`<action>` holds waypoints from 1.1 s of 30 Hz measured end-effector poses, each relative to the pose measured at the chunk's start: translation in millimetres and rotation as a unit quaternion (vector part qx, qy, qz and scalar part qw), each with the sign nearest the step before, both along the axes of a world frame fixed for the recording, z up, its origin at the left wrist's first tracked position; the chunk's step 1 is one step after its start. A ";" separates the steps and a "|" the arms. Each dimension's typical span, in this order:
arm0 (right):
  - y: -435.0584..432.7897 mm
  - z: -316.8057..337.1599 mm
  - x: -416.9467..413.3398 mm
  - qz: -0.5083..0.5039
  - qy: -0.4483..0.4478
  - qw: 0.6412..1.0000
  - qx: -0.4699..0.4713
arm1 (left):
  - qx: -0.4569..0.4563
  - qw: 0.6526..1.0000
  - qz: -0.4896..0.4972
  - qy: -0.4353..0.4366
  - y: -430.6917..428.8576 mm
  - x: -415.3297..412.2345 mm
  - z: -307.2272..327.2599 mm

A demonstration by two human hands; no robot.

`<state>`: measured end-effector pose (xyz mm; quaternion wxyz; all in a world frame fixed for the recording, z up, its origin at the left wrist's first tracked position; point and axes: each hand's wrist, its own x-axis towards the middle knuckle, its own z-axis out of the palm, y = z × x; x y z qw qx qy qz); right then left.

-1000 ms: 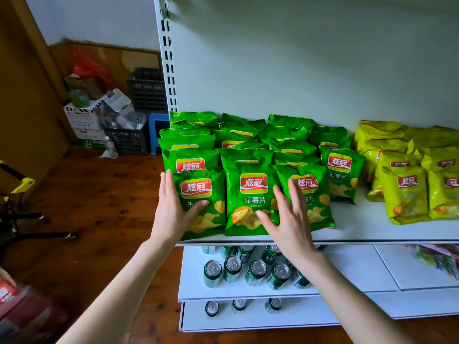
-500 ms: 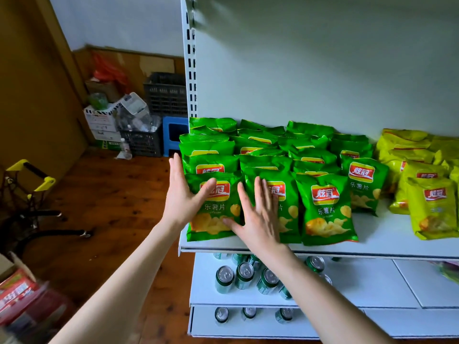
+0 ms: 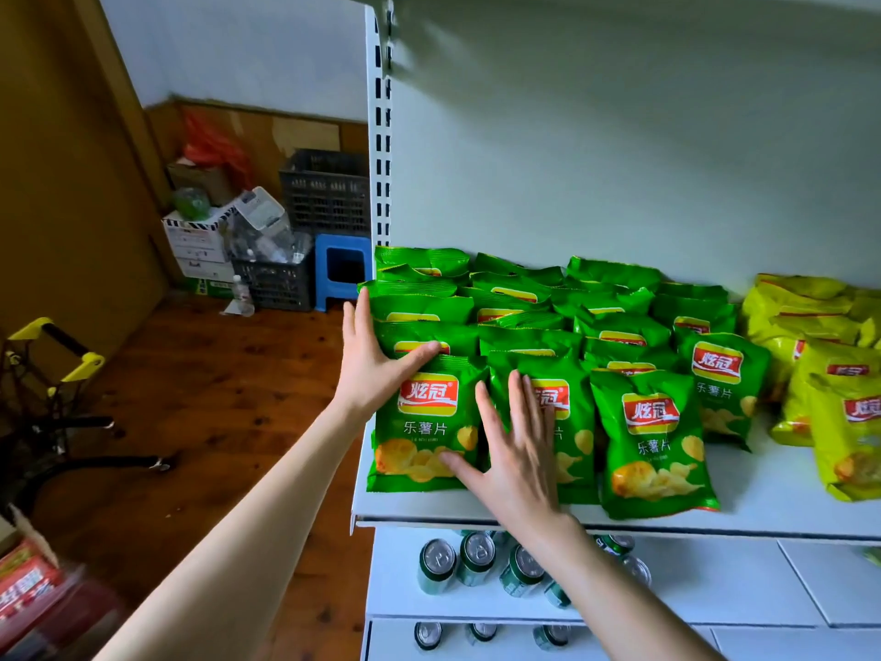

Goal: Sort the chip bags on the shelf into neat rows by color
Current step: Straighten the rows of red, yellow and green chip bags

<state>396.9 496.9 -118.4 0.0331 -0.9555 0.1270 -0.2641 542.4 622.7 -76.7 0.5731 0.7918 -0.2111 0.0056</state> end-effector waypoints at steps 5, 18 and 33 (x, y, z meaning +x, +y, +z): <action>-1.5 -1.7 1.8 0.012 -0.032 0.999 0.008 | -0.044 0.996 -0.052 0.064 -2.3 8.7 -0.5; 2.3 -4.2 2.5 0.006 -0.048 0.999 0.005 | -0.023 0.996 -0.076 0.046 -0.8 5.8 5.9; 2.2 6.6 -6.3 0.008 -0.032 0.999 0.018 | 0.039 0.999 -0.030 -0.014 11.6 0.7 13.8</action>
